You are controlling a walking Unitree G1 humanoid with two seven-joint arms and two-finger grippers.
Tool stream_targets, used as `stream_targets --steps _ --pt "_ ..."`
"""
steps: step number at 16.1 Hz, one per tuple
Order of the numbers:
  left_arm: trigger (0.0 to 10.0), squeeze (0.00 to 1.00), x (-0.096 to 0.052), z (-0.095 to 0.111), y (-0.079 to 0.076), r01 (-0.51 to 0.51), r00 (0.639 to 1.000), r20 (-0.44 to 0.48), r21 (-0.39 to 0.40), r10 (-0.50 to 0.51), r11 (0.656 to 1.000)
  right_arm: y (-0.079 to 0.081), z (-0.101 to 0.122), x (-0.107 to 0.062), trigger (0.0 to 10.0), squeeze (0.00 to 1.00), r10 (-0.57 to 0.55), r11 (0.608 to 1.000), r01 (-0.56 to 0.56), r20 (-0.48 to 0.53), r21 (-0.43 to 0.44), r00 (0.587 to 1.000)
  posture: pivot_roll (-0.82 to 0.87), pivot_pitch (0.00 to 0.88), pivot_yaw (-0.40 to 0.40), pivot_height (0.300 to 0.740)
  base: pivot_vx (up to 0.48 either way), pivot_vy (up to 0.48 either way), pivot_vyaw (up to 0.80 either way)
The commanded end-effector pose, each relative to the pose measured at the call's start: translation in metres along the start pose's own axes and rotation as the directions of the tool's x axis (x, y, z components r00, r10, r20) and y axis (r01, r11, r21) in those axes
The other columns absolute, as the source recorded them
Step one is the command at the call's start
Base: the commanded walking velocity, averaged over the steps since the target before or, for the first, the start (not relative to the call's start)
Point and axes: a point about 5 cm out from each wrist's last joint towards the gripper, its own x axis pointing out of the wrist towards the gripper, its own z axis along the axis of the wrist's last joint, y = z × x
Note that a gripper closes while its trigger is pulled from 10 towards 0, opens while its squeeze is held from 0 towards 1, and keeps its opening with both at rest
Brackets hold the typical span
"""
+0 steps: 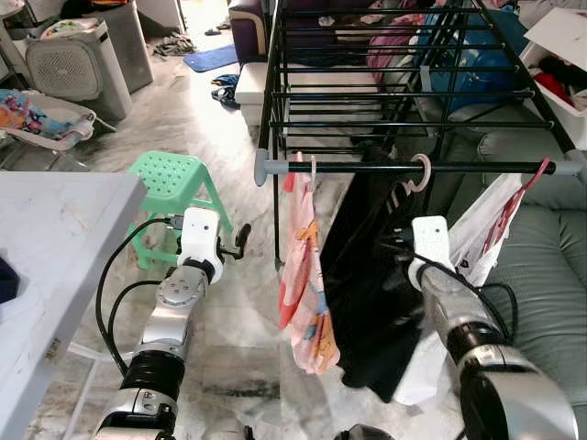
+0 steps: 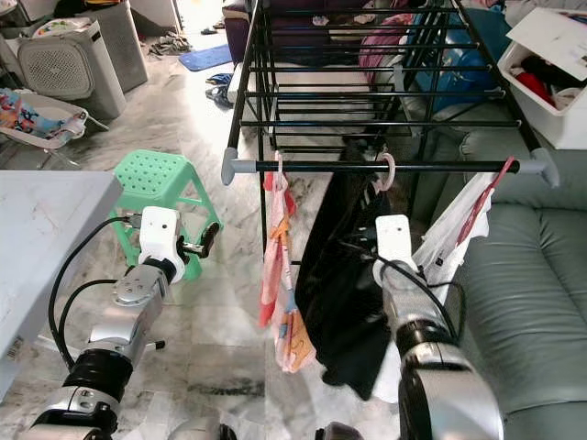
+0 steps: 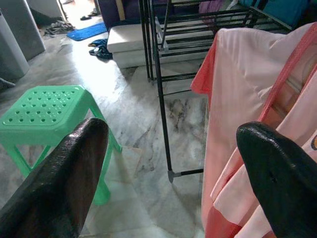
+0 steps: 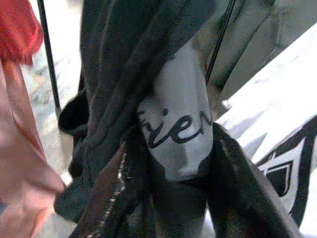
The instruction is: Hang hanger
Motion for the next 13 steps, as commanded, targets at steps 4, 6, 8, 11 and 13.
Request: stream_targets --steps 4,6,8,11,13 --pt "10.0 0.0 0.0 -0.001 -0.001 0.019 1.0 -0.009 -0.003 -0.019 1.0 -0.003 0.02 -0.016 10.0 1.0 -0.021 0.999 0.015 0.183 0.036 0.983 -0.01 0.0 0.028 0.74 0.0 0.0 0.0" --pt "10.0 0.0 0.0 -0.001 -0.003 0.032 0.999 -0.012 -0.009 -0.032 0.999 -0.001 0.019 -0.031 10.0 1.0 -0.044 0.999 0.036 0.251 0.038 0.967 -0.01 0.0 0.026 0.74 0.0 0.0 0.0" --pt "10.0 0.0 -0.001 -0.001 -0.004 0.038 0.999 -0.022 -0.006 -0.038 0.999 0.001 0.017 -0.048 10.0 1.0 -0.072 0.997 0.063 0.277 0.04 0.958 -0.01 0.0 0.026 0.74 0.0 0.0 0.0" --pt "10.0 0.0 -0.005 -0.004 -0.004 0.059 0.998 -0.033 0.02 -0.059 0.998 0.006 0.01 -0.058 10.0 1.0 -0.072 0.997 0.06 0.271 0.052 0.96 -0.02 0.0 0.034 0.74 0.0 0.0 0.0" --pt "10.0 0.0 -0.005 -0.006 -0.002 0.053 0.998 -0.047 0.009 -0.052 0.999 0.006 0.002 -0.063 10.0 1.0 -0.088 0.995 0.076 0.222 0.062 0.971 -0.02 0.0 0.036 0.74 0.0 0.0 0.0"
